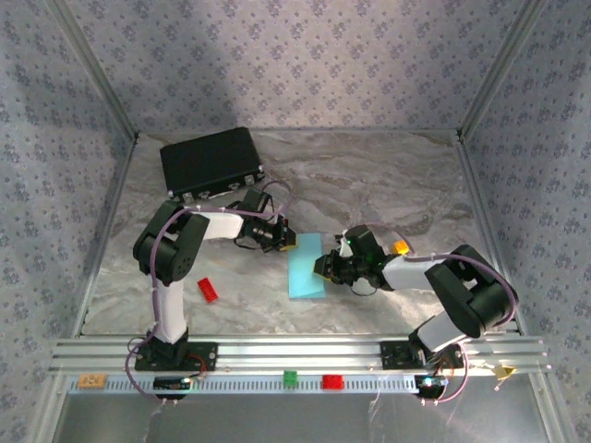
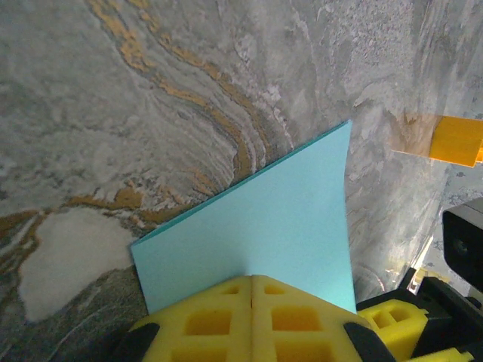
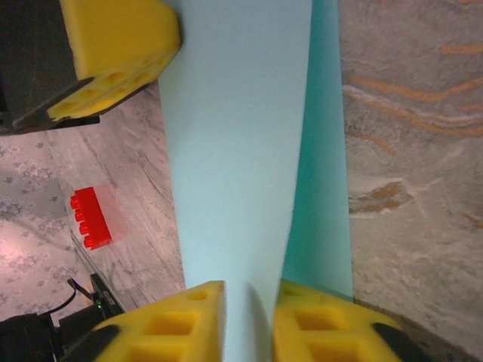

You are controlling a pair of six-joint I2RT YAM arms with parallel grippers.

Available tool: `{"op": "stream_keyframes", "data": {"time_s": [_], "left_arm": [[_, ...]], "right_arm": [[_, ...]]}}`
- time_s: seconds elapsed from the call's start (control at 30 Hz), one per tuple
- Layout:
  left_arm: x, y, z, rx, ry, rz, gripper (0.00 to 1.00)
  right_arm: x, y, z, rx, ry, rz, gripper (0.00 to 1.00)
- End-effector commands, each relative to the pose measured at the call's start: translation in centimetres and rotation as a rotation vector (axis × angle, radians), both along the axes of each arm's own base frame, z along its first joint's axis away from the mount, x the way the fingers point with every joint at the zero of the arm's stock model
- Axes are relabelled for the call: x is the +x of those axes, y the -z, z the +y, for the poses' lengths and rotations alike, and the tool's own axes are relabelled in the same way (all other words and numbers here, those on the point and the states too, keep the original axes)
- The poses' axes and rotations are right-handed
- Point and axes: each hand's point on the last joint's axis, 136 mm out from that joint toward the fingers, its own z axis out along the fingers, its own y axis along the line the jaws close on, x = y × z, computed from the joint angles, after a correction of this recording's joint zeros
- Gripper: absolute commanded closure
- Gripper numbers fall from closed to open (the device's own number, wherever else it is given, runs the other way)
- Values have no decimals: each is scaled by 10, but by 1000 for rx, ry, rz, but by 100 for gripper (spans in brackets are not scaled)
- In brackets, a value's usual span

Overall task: Fold a paper plane with a square sheet of paper (pick it up from the middle)
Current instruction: Fold the triangle a second time at the center of the table.

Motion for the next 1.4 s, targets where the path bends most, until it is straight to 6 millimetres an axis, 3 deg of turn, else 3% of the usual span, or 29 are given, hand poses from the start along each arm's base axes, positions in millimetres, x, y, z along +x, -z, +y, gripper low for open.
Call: {"op": "stream_keyframes", "data": {"time_s": [0.0,0.1,0.33,0.47,0.7,0.9,1.37], "left_arm": [[-5,-20,-5,-33,20,-22,95],[-5,-38,-8,-44,26,-60,87],[-4,-83,4,5,7,-209,51],[-6,-98,12,8,-15,-266,44],[-14,-109,21,15,-38,-313,42],[-33,-125,16,20,-10,-411,43],[-93,-105,-12,137,152,-735,46]], "right_arm": [[-2,8,-2,-5,-2,15,84],[0,13,-4,-22,15,29,89],[20,2,-2,5,77,-27,94],[32,-1,-5,6,116,-32,94],[37,1,-6,13,162,-15,93],[34,-4,0,34,107,-26,81],[37,-6,2,60,60,-14,80]]}}
